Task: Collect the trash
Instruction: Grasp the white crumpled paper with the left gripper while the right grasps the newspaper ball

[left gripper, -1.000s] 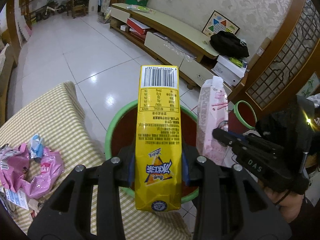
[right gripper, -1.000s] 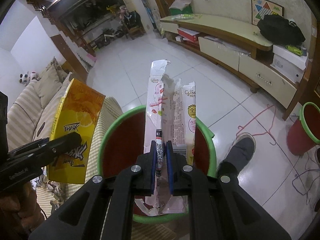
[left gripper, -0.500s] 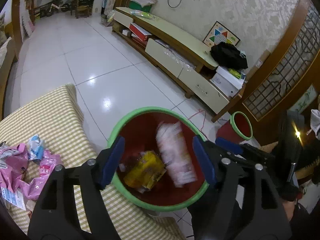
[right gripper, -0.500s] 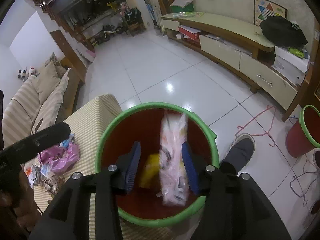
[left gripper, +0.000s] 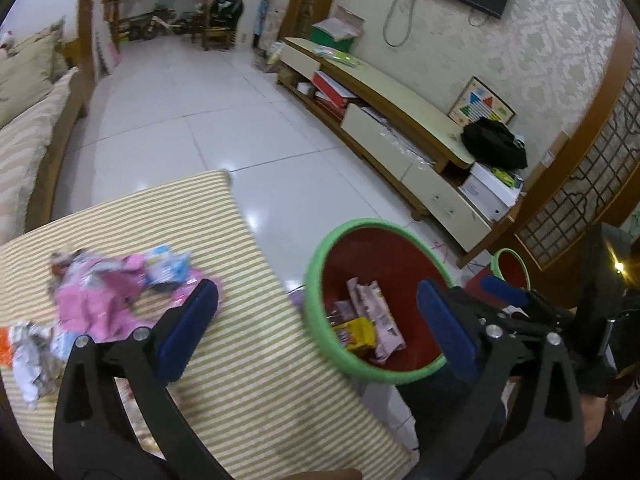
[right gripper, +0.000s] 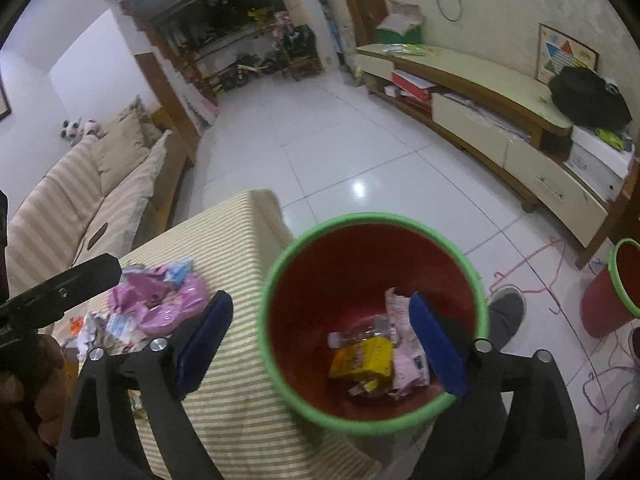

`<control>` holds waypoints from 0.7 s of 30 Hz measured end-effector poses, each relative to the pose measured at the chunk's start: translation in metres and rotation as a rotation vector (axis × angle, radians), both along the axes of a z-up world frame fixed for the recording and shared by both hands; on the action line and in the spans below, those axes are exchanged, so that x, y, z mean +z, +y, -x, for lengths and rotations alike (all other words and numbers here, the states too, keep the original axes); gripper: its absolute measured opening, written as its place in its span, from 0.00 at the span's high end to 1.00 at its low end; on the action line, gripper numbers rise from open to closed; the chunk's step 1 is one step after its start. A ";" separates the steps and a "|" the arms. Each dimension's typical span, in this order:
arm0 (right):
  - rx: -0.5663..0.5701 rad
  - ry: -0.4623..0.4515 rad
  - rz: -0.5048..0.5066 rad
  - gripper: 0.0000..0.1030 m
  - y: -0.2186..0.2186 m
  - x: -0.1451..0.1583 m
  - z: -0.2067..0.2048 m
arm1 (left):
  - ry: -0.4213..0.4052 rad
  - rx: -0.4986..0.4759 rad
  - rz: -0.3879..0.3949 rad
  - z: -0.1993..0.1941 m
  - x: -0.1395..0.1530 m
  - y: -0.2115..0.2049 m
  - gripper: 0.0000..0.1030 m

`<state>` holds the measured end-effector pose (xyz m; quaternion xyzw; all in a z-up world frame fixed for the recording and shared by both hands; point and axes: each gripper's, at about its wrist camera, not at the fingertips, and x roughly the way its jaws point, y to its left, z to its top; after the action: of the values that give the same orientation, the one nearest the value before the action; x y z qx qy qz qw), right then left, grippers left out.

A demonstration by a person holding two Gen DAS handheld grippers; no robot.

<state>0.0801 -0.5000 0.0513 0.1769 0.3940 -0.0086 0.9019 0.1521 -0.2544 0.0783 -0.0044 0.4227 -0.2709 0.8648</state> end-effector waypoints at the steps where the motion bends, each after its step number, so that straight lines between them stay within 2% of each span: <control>1: 0.021 0.003 -0.003 0.15 0.010 0.000 0.000 | 0.002 0.013 0.002 0.002 0.001 0.009 0.05; 13: 0.207 -0.010 0.030 0.15 0.128 0.012 -0.008 | -0.018 0.230 -0.011 0.037 0.014 0.143 0.05; 21: 0.334 0.021 0.086 0.15 0.198 0.004 -0.003 | 0.027 0.378 -0.003 0.053 -0.003 0.230 0.05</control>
<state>0.0829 -0.3025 0.0550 0.0699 0.4267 0.1229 0.8933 0.0990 -0.0243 0.0749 -0.0861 0.4263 -0.1027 0.8946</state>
